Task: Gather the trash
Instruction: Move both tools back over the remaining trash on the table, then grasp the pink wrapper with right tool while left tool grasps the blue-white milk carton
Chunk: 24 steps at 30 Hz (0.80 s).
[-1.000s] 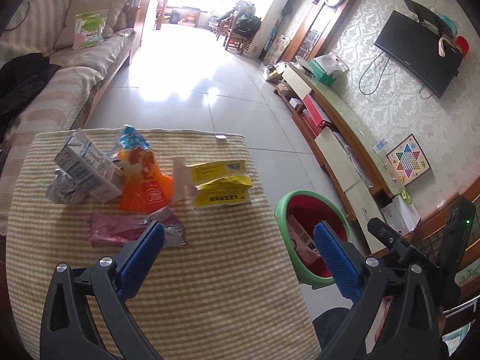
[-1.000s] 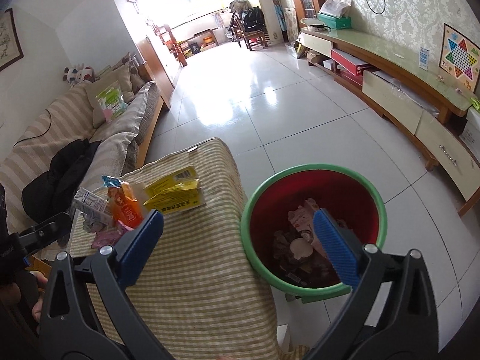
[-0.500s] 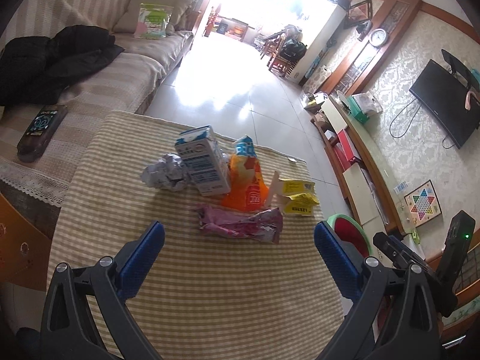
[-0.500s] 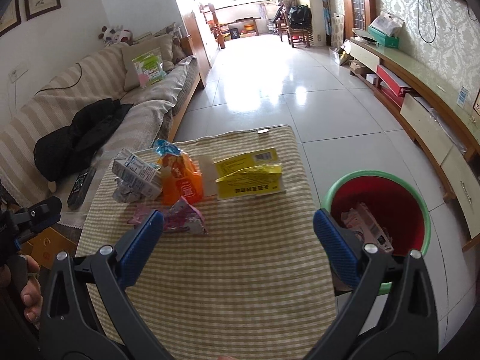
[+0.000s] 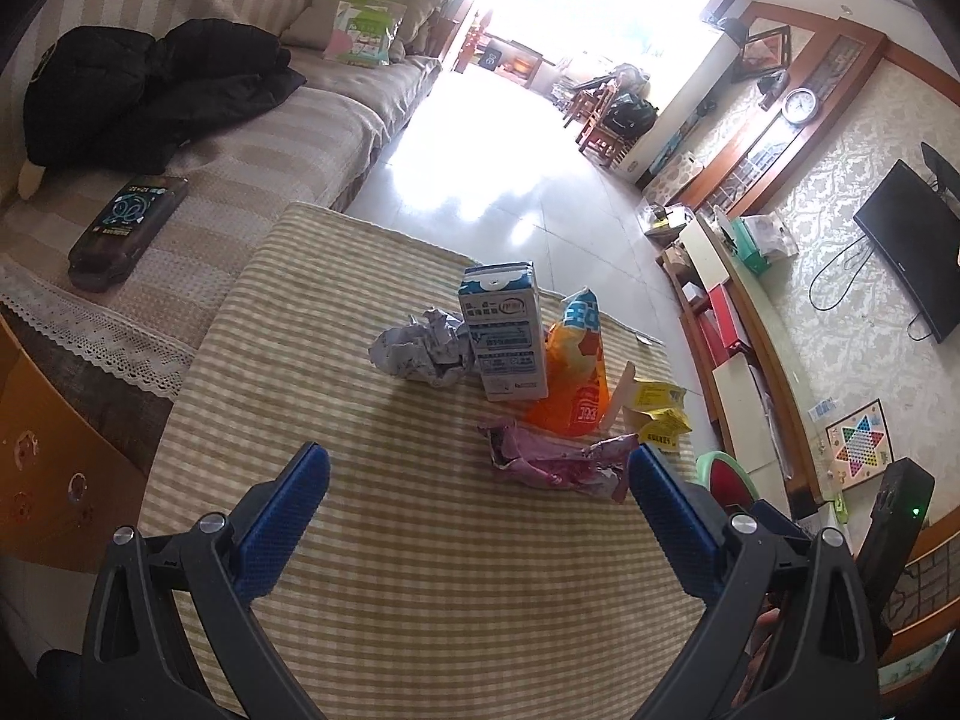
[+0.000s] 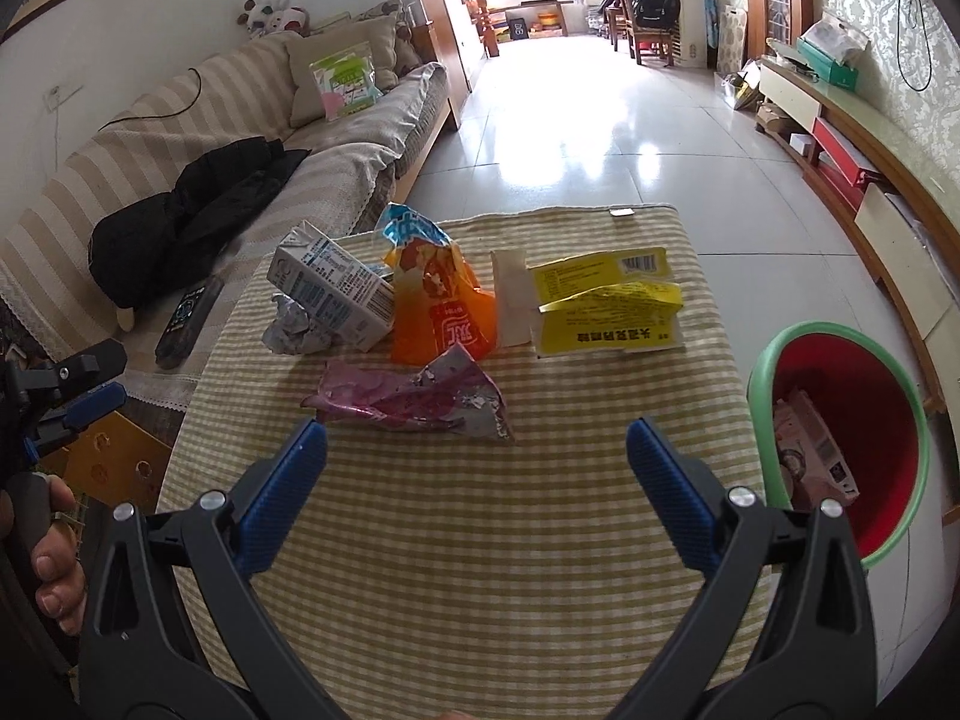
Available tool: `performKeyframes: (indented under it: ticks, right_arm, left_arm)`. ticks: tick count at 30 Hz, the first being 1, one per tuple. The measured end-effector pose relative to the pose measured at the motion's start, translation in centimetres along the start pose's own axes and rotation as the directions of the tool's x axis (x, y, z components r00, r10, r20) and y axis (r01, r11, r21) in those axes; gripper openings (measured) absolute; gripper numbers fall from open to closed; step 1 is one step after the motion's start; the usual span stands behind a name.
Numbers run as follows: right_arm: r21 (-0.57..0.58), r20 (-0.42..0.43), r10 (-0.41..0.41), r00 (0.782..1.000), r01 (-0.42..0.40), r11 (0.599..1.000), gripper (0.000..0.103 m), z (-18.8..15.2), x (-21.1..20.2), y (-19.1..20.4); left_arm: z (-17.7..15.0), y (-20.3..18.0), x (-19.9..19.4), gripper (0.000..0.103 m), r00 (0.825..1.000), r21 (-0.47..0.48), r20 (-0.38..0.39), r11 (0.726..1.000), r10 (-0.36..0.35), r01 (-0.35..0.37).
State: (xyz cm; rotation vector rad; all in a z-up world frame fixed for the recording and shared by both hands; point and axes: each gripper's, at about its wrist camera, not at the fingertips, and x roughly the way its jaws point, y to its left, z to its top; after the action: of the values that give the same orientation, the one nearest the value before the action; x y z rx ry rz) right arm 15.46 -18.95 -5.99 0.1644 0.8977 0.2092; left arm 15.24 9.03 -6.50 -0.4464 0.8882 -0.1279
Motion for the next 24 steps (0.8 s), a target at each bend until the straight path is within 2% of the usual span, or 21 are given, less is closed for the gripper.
performKeyframes:
  ticks: [13,24]
  right_arm:
    - [-0.005,-0.071,0.035,0.997,-0.035,0.999,0.098,0.7,6.0,0.9]
    - [-0.010,-0.106,0.051,0.993,-0.053,0.999,0.096,1.2,9.4,1.0]
  left_arm:
    - [4.3,-1.4,6.4,0.095,0.999,0.051,-0.031,0.998,-0.027,0.028]
    - [6.9,-0.8,11.6,0.095,0.995,0.006,-0.057,0.996,-0.086,0.086]
